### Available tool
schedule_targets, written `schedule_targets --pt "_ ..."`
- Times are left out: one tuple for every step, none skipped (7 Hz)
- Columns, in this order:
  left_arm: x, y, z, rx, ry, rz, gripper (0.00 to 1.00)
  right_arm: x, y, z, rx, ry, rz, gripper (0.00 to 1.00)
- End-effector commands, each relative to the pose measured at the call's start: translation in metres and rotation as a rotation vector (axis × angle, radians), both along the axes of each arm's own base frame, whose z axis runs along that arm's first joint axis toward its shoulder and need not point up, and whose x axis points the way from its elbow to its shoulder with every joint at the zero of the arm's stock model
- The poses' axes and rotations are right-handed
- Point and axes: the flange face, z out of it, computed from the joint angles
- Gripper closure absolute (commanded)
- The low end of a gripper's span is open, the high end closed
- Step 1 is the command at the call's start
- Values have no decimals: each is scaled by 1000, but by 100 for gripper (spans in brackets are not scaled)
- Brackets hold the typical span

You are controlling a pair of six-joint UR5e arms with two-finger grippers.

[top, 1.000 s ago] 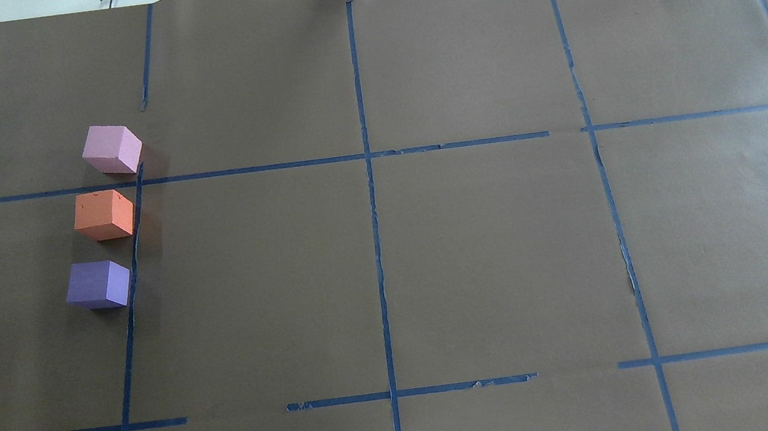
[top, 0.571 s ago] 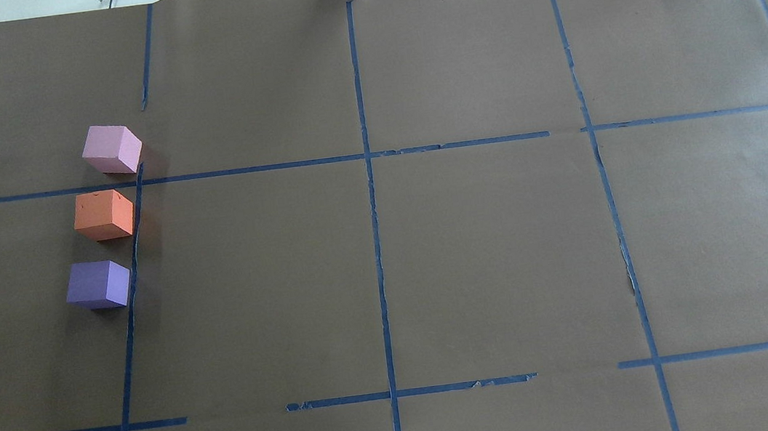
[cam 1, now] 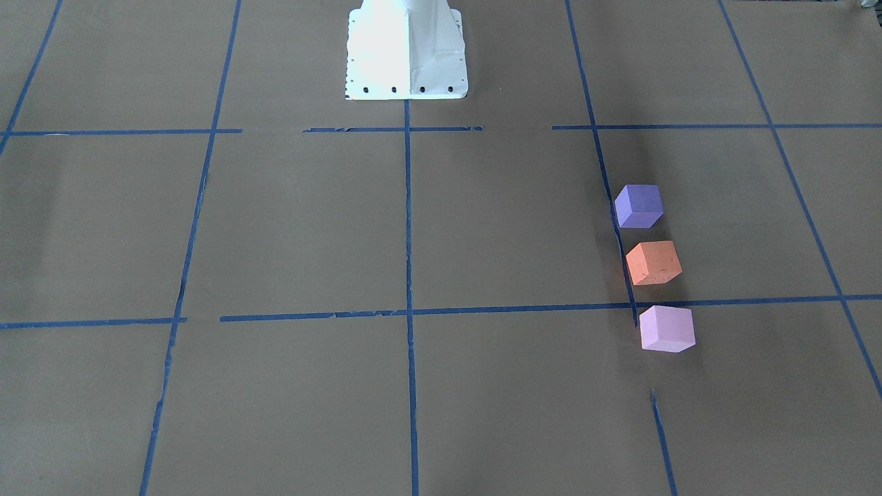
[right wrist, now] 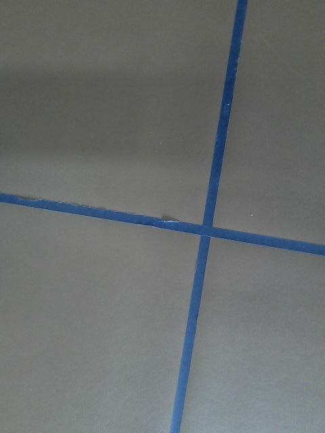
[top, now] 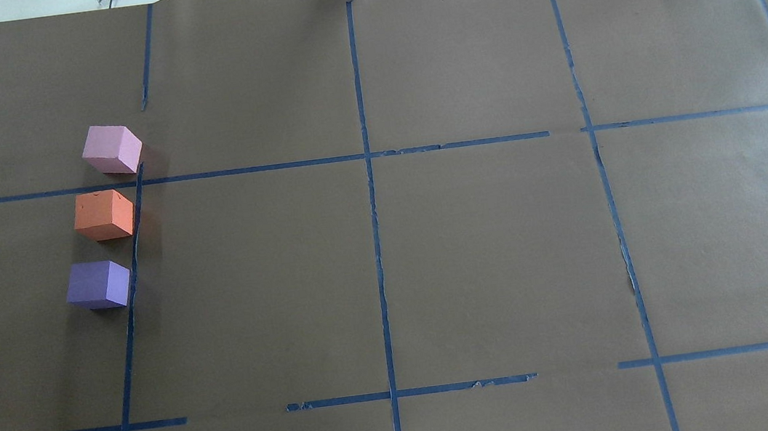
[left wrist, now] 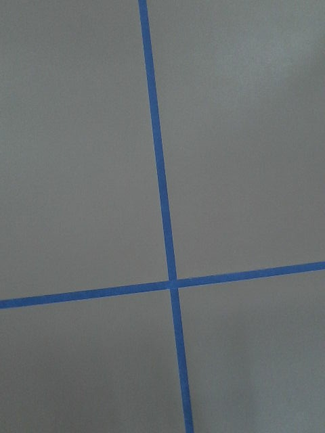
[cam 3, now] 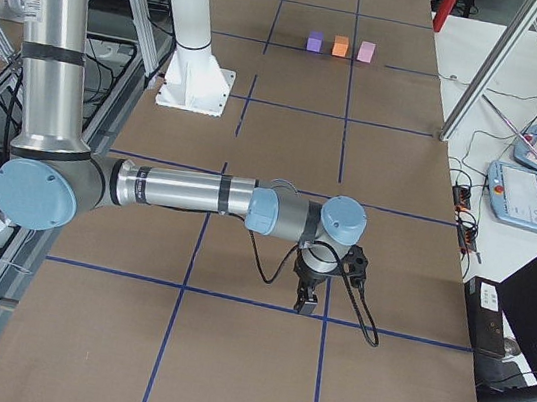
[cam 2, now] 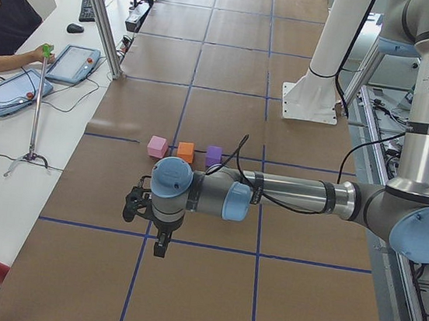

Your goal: Arrange blocks in a line

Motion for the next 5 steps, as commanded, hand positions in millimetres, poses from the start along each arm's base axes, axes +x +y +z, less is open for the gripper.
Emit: schedule_targets --pt "0 1 2 -1 0 1 0 0 0 0 0 0 0 0" --pt "0 1 2 1 -1 3 0 0 0 0 0 0 0 0" --pt "0 1 2 1 -1 4 0 0 0 0 0 0 0 0" --pt "0 1 2 2 -1 4 0 0 0 0 0 0 0 0" --pt "0 1 5 1 -3 6 0 0 0 0 0 0 0 0"
